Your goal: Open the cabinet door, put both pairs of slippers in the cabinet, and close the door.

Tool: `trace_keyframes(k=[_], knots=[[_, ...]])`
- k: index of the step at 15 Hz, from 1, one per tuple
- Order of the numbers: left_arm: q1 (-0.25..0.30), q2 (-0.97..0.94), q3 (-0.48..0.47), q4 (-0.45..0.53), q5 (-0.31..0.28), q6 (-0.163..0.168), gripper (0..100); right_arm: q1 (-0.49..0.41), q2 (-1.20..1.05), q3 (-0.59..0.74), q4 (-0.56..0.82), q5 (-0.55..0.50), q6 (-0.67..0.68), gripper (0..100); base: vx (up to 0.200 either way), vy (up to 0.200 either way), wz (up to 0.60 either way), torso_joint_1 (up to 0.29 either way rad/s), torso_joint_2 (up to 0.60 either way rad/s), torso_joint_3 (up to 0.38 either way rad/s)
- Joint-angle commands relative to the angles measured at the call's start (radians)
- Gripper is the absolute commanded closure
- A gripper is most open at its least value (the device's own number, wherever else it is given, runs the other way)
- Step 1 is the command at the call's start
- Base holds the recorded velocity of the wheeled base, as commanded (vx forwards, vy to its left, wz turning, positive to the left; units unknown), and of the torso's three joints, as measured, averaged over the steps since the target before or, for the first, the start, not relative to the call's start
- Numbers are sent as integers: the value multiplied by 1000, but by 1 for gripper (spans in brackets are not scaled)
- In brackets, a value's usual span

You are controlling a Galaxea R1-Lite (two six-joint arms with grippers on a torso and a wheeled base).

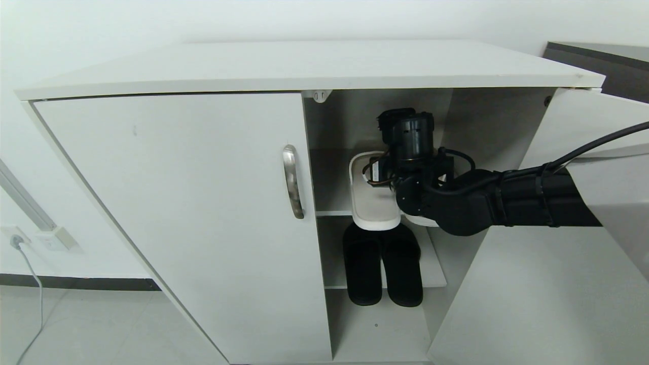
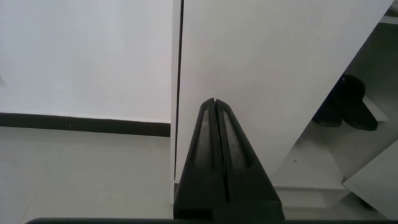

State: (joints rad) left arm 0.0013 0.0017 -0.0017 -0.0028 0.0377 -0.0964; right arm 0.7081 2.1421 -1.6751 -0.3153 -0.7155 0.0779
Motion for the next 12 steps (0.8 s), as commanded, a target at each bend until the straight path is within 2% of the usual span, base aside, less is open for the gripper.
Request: trace_keyframes(k=[1,6,12], knots=[[0,0,0,0,1,0,100,1,7,-3,-2,-1,0,0,0,0,0,0,0,0],[0,0,0,0,1,0,100,8,4,6,-2,-4,2,0,0,0,0,0,0,0],[0,0,0,0,1,0,100,73,-177,207,-16,-12,6,0,0,0,0,0,0,0]])
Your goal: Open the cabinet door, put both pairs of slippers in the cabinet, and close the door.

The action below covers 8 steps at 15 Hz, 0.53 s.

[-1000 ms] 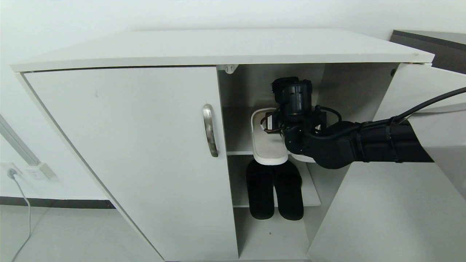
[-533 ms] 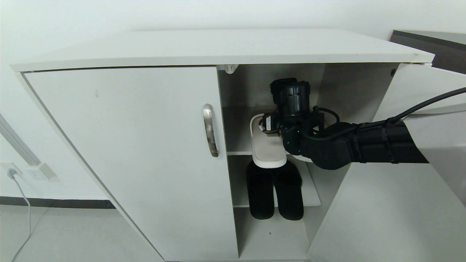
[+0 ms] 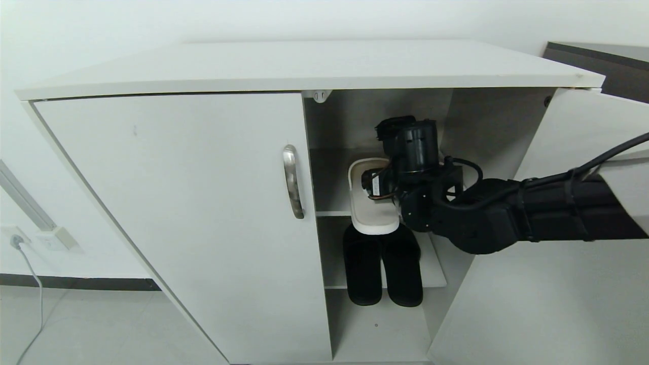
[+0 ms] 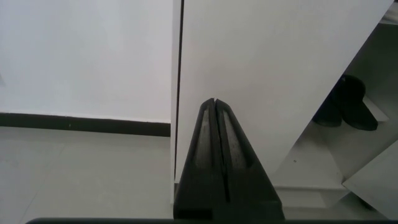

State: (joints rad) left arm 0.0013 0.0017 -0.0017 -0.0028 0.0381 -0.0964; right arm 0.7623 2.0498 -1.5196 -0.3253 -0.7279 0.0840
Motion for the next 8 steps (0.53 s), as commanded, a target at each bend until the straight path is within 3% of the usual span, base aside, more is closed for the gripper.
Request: trace_keyframes(k=[1,5,8], knots=[[0,0,0,0,0,0,100,34,-126,85,-8,1,0,0,0,0,0,0,0,0],[0,0,0,0,0,0,100,107,-300,299,-26,18,42,0,0,0,0,0,0,0],[0,0,0,0,0,0,100,144,-431,490,-52,117,57,0,0,0,0,0,0,0]])
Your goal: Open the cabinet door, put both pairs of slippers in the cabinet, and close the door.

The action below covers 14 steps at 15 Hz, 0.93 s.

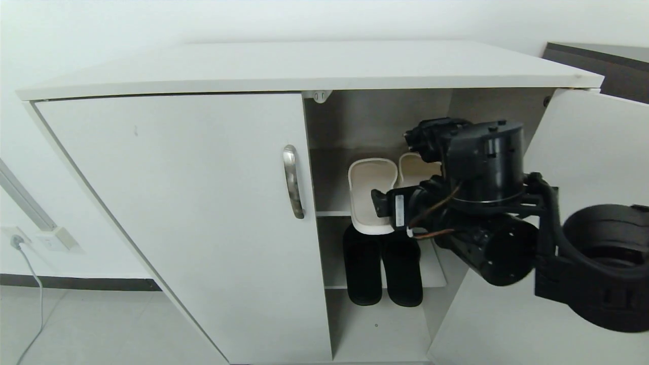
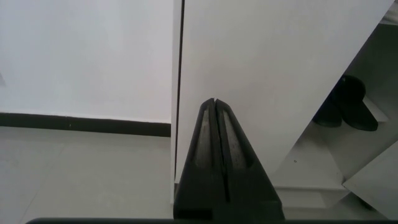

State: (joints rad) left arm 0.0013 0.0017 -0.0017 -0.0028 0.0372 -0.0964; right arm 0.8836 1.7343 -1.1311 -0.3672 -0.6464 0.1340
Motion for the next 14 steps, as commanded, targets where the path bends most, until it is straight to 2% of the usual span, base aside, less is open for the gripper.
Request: trace_keyframes(k=[1,3,6,7,14], knots=[[0,0,0,0,1,0,100,24,-147,168,-24,79,7,0,0,0,0,0,0,0],[0,0,0,0,0,0,100,32,-170,238,-78,131,7,0,0,0,0,0,0,0],[0,0,0,0,0,0,100,37,-144,249,-124,134,4,0,0,0,0,0,0,0],[0,0,0,0,0,1,100,37,-140,251,-124,134,4,100,0,0,0,0,0,0],[0,0,0,0,-3,4,100,37,-84,254,-164,132,7,100,0,0,0,0,0,0]])
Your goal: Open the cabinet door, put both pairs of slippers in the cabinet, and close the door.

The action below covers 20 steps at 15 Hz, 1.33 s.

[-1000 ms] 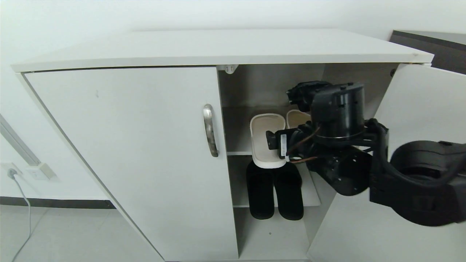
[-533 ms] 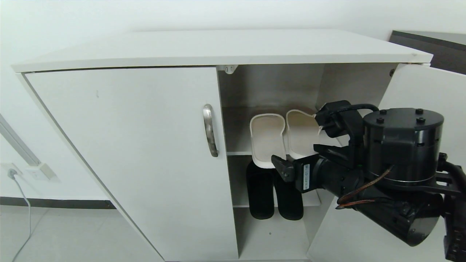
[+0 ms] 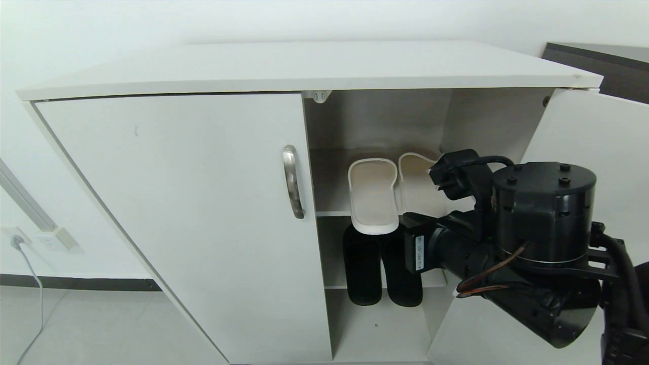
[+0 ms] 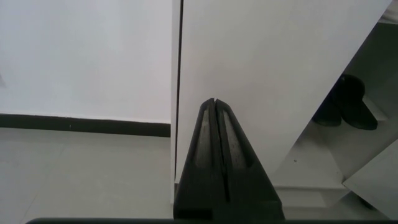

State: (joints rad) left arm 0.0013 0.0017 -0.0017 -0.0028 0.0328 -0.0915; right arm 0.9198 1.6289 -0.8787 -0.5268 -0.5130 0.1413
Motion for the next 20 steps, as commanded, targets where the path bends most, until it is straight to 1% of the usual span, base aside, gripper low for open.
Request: trace_keyframes(k=[1,3,20], knots=[[0,0,0,0,-1,-1,100,1,22,3,-5,-1,0,100,0,0,0,0,0,0],[0,0,0,0,-1,-1,100,1,22,10,-5,1,-2,100,0,0,0,0,0,0],[0,0,0,0,-2,-1,100,2,60,24,-7,1,4,100,-200,0,0,2,3,3]])
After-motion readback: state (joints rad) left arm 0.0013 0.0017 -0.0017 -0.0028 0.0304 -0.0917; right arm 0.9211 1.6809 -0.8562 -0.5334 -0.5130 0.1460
